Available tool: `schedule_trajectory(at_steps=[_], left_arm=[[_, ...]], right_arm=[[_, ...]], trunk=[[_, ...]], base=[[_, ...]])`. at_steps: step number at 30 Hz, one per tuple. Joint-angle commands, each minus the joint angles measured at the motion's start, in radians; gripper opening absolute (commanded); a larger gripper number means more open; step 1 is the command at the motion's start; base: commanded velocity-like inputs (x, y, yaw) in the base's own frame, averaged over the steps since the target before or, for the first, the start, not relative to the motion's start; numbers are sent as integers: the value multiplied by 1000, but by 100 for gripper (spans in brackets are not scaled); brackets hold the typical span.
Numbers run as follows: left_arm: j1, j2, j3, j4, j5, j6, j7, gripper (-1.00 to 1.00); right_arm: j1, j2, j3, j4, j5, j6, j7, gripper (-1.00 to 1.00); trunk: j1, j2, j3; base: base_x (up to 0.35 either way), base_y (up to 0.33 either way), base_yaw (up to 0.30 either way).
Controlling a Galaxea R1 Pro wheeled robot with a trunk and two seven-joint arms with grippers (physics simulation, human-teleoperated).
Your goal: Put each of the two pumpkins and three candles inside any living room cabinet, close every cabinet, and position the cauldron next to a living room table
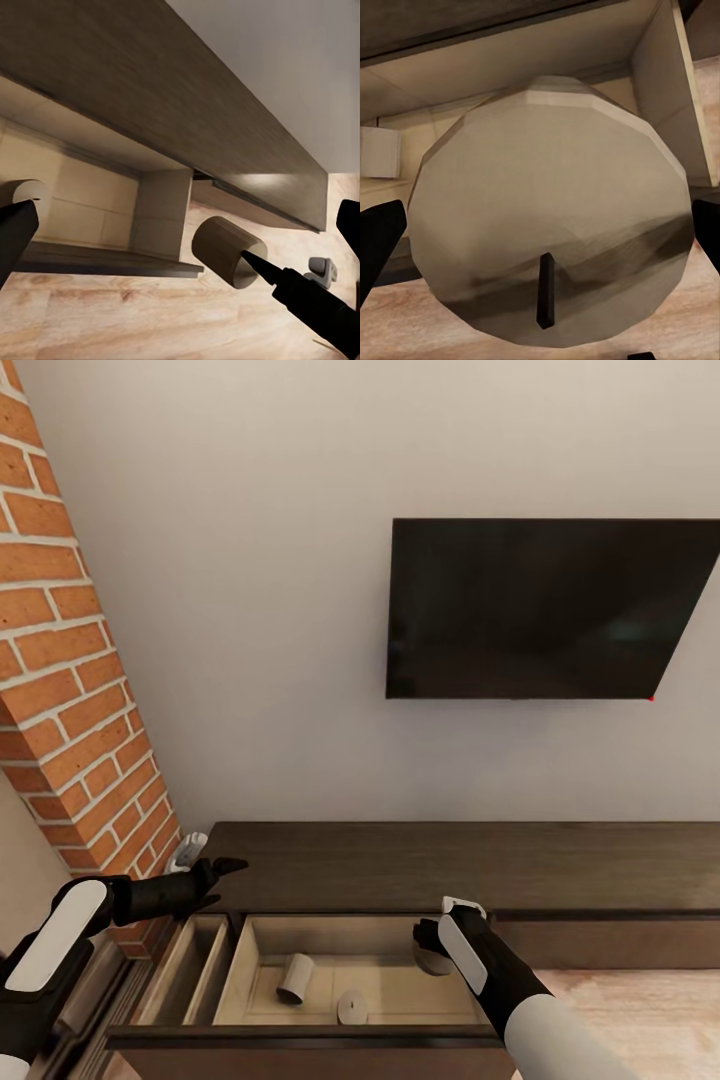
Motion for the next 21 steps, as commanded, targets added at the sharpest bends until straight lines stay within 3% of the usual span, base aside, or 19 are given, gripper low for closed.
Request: schedule_trajectory(at_steps=[1,10,21], left_arm=[[-1,0,0,-1,11,2,10,100],[-1,4,0,-1,47,2,10,100],[-1,5,0,3,53,2,10,100]], right_arm=[[-1,-1,4,-2,-10,1,-10,-100],[-1,-1,5,-2,-8,1,-9,-100],[-1,-1,6,-4,-8,1,-8,-100]], trunk=[[4,-8,-4],[38,-71,-33],[81,-148,-67]], base=[[0,0,0],[0,0,0],[0,0,0]])
